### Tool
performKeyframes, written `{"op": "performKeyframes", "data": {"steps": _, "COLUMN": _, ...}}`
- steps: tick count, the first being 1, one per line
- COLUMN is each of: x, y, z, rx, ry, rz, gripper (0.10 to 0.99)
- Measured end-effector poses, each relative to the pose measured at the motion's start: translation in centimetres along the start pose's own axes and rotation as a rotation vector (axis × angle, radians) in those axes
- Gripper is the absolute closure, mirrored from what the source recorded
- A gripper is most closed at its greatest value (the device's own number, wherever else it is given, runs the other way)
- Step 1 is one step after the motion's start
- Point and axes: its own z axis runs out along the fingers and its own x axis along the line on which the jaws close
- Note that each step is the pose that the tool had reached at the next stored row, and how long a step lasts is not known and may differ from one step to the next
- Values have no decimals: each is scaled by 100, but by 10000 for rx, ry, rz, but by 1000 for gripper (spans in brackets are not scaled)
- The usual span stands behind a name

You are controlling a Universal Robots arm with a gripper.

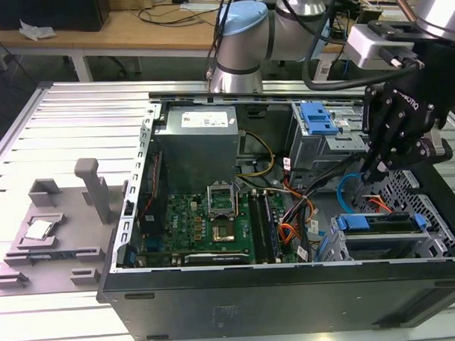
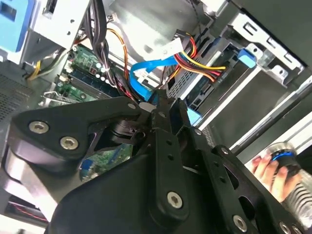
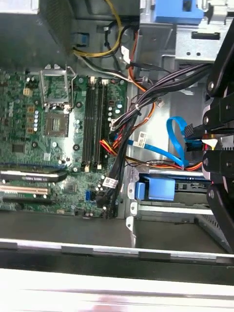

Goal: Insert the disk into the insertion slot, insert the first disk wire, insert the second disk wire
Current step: 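Insert the second disk wire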

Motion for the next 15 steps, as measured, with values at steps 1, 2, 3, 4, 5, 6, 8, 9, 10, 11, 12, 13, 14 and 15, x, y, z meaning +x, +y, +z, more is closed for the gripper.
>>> {"op": "performKeyframes", "data": {"steps": 1, "x": 0, "y": 1, "z": 3, "rx": 7, "ry": 8, "rz": -199, "gripper": 847}}
{"op": "performKeyframes", "data": {"steps": 2, "x": 0, "y": 1, "z": 5, "rx": 13, "ry": 15, "rz": -357, "gripper": 847}}
{"op": "performKeyframes", "data": {"steps": 3, "x": 0, "y": 1, "z": 8, "rx": 17, "ry": 22, "rz": -529, "gripper": 847}}
{"op": "performKeyframes", "data": {"steps": 4, "x": 0, "y": 9, "z": 11, "rx": 23, "ry": 27, "rz": -696, "gripper": 847}}
{"op": "performKeyframes", "data": {"steps": 5, "x": -3, "y": 41, "z": 13, "rx": 24, "ry": 29, "rz": -717, "gripper": 847}}
{"op": "performKeyframes", "data": {"steps": 6, "x": -3, "y": 50, "z": 13, "rx": 25, "ry": 29, "rz": -719, "gripper": 847}}
{"op": "performKeyframes", "data": {"steps": 8, "x": -3, "y": 50, "z": 13, "rx": 24, "ry": 29, "rz": -721, "gripper": 847}}
{"op": "performKeyframes", "data": {"steps": 9, "x": -3, "y": 50, "z": 13, "rx": 24, "ry": 29, "rz": -721, "gripper": 847}}
{"op": "performKeyframes", "data": {"steps": 10, "x": -3, "y": 50, "z": 13, "rx": 24, "ry": 28, "rz": -721, "gripper": 847}}
{"op": "performKeyframes", "data": {"steps": 11, "x": -3, "y": 51, "z": 13, "rx": 24, "ry": 29, "rz": -720, "gripper": 847}}
{"op": "performKeyframes", "data": {"steps": 12, "x": -3, "y": 51, "z": 13, "rx": 24, "ry": 29, "rz": -720, "gripper": 980}}
{"op": "performKeyframes", "data": {"steps": 13, "x": -3, "y": 52, "z": 13, "rx": 24, "ry": 29, "rz": -720, "gripper": 980}}
{"op": "performKeyframes", "data": {"steps": 14, "x": -3, "y": 52, "z": 13, "rx": 25, "ry": 29, "rz": -720, "gripper": 980}}
{"op": "performKeyframes", "data": {"steps": 15, "x": -3, "y": 52, "z": 13, "rx": 24, "ry": 29, "rz": -721, "gripper": 980}}
